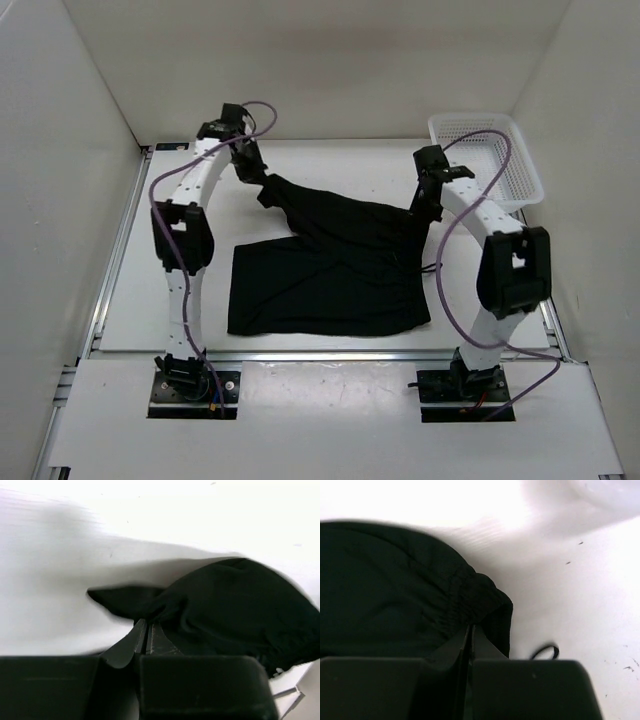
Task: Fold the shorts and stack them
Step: Flatten the shorts out
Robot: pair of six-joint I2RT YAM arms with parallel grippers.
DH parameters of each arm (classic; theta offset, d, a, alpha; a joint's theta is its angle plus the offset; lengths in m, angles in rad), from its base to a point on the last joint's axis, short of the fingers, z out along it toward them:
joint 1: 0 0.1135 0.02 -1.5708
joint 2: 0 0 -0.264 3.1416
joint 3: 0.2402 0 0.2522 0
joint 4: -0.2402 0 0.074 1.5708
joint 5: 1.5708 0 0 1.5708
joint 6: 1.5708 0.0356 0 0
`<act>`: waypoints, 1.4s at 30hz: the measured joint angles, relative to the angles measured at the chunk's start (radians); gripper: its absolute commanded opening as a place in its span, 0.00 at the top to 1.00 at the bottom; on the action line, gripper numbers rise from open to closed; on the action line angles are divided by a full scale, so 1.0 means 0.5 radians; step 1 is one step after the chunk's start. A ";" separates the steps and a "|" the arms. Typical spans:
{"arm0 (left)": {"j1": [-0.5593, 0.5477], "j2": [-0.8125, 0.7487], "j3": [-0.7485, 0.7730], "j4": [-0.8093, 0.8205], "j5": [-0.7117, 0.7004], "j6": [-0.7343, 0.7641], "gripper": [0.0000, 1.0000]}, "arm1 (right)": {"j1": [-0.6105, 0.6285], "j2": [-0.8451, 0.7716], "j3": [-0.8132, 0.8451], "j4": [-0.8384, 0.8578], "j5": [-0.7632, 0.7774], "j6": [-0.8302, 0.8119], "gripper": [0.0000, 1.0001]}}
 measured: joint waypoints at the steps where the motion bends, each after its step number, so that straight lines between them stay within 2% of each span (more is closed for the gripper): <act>1: 0.023 -0.098 -0.034 0.002 -0.001 0.014 0.90 | 0.027 -0.085 -0.028 0.028 -0.004 0.000 1.00; 7: 0.121 -0.776 -0.414 0.118 -0.014 0.085 0.90 | 0.227 -0.616 -0.253 0.207 -0.043 -0.003 1.00; 8: 0.127 -0.871 -0.487 0.135 -0.023 0.091 0.70 | 0.258 -0.673 -0.295 0.227 -0.046 -0.004 1.00; 9: 0.128 -0.958 -0.566 0.166 -0.037 0.109 0.39 | 0.282 -0.710 -0.336 0.246 -0.047 -0.004 1.00; 10: 0.128 -1.009 -0.623 0.185 -0.048 0.123 0.16 | 0.295 -0.725 -0.373 0.262 -0.050 -0.004 1.00; 11: 0.128 -1.034 -0.657 0.196 -0.066 0.117 0.10 | 0.301 -0.722 -0.409 0.274 -0.050 -0.004 1.00; 13: 0.132 -0.974 -0.659 0.214 -0.095 0.114 0.07 | 0.300 -0.660 -0.456 0.285 -0.052 -0.003 1.00; 15: 0.136 -0.797 -0.591 0.201 -0.101 0.111 0.12 | 0.301 -0.546 -0.478 0.294 -0.053 -0.002 1.00; 18: 0.135 -0.464 -0.548 0.189 -0.164 0.098 0.40 | 0.301 -0.412 -0.513 0.292 -0.060 -0.002 1.00; 19: 0.135 -0.381 -0.549 0.166 -0.189 0.094 0.59 | 0.303 -0.397 -0.519 0.289 -0.060 -0.002 1.00; 21: 0.132 -0.248 -0.551 0.110 -0.241 0.090 0.74 | 0.312 -0.392 -0.518 0.288 -0.060 -0.002 1.00; 22: 0.128 -0.208 -0.551 0.081 -0.259 0.089 0.75 | 0.314 -0.393 -0.513 0.291 -0.060 -0.002 1.00; 23: 0.124 -0.182 -0.548 0.049 -0.281 0.091 0.69 | 0.316 -0.392 -0.504 0.294 -0.062 -0.002 1.00; 25: 0.122 -0.159 -0.514 -0.003 -0.314 0.096 0.47 | 0.322 -0.392 -0.494 0.294 -0.066 -0.002 1.00; 27: 0.120 -0.143 -0.454 -0.029 -0.322 0.090 0.38 | 0.323 -0.391 -0.481 0.296 -0.067 -0.002 1.00; 31: 0.117 -0.085 -0.315 -0.032 -0.300 0.084 0.32 | 0.324 -0.382 -0.462 0.297 -0.068 -0.002 1.00; 38: 0.114 0.106 -0.292 -0.043 -0.211 0.080 0.34 | 0.324 -0.343 -0.431 0.291 -0.072 -0.002 1.00; 39: 0.113 0.137 -0.292 -0.047 -0.191 0.080 0.42 | 0.324 -0.338 -0.424 0.290 -0.072 -0.002 1.00; 40: 0.111 0.165 -0.292 -0.051 -0.175 0.077 0.55 | 0.324 -0.331 -0.417 0.291 -0.072 -0.002 1.00; 42: 0.111 0.179 -0.290 -0.066 -0.139 0.079 0.90 | 0.324 -0.320 -0.400 0.291 -0.072 -0.002 1.00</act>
